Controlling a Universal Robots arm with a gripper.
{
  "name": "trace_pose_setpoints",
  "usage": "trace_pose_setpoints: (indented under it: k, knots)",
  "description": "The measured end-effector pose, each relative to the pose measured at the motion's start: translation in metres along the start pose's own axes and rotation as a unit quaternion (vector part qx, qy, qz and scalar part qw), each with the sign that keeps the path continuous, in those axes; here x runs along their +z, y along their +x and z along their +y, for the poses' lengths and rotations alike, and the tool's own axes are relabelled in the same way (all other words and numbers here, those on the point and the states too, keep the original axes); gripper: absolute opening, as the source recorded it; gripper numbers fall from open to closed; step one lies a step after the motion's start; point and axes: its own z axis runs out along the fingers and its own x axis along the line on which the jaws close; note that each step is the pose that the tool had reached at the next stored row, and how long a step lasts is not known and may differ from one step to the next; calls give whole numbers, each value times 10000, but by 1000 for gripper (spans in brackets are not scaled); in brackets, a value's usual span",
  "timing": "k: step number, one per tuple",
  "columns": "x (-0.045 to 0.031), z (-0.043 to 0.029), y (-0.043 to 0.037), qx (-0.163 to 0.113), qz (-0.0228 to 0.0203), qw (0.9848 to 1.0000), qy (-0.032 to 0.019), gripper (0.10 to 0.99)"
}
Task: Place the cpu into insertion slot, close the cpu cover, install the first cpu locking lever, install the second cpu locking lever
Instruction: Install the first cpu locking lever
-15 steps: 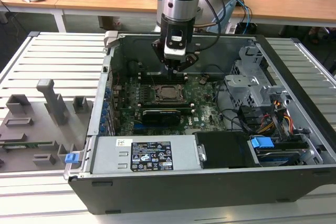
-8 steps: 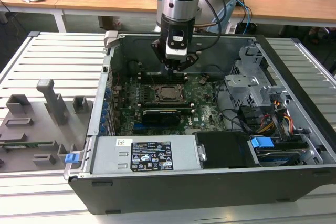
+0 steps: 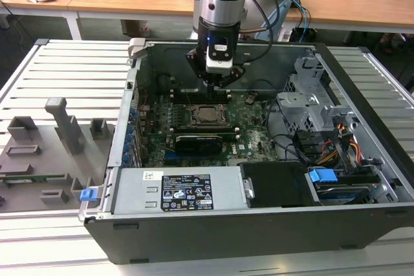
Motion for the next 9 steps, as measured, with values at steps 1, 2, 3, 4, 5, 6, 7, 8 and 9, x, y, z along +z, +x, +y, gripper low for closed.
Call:
trace_pose_setpoints:
  k: [1,2,3,4,5,6,7,8,9]
  knots:
    - [0,0,0,-22,0,10000,0,110]
    - [0,0,0,-68,0,10000,0,110]
    - [0,0,0,-104,-1,9999,0,110]
    - [0,0,0,-124,-1,9999,0,110]
    - [0,0,0,-150,-1,9999,0,110]
    - [0,0,0,-186,-1,9998,0,110]
    - [0,0,0,-225,-1,9997,0,110]
    - [0,0,0,-244,-1,9997,0,110]
    - [0,0,0,-260,-1,9997,0,110]
